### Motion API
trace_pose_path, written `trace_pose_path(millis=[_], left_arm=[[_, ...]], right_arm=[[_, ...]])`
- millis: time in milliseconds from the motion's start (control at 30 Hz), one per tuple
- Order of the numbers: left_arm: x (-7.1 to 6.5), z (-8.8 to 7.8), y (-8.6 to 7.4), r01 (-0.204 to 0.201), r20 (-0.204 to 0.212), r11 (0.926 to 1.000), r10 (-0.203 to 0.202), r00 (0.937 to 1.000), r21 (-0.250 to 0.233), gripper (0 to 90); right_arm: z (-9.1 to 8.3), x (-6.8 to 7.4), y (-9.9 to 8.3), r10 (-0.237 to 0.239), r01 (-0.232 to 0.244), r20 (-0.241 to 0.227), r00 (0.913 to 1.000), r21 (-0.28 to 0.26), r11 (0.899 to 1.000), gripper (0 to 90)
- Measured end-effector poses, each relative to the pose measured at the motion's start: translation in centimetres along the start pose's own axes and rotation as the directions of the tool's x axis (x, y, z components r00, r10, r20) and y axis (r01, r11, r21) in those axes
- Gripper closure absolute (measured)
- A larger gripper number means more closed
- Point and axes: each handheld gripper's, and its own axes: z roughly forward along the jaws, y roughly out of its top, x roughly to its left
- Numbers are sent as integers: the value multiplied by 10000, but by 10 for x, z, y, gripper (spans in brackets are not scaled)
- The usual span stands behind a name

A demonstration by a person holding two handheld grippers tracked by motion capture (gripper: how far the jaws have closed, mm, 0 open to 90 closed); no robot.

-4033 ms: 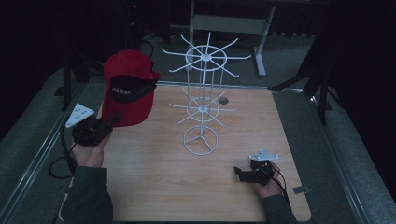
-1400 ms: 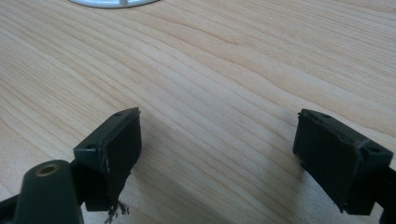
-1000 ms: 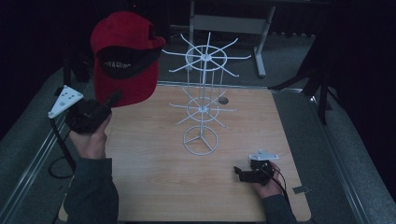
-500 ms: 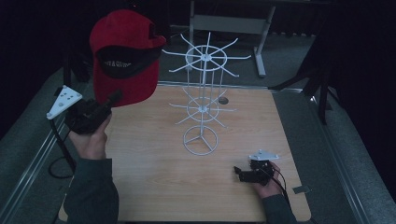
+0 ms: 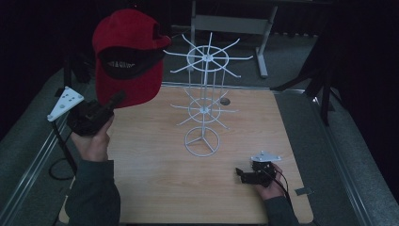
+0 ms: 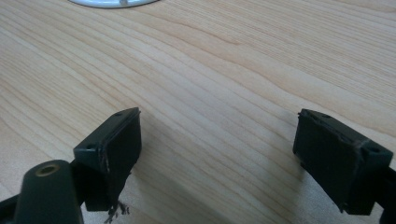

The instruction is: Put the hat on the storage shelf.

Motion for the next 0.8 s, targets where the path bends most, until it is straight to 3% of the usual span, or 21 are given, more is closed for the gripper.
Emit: trace_pose_path(millis=[800], left_arm=[[-1,-5,-5,-58,444,9999,62,9990,-93,855]], right_arm=[[0,0,0,0,0,2,10000,-1,10000,151]])
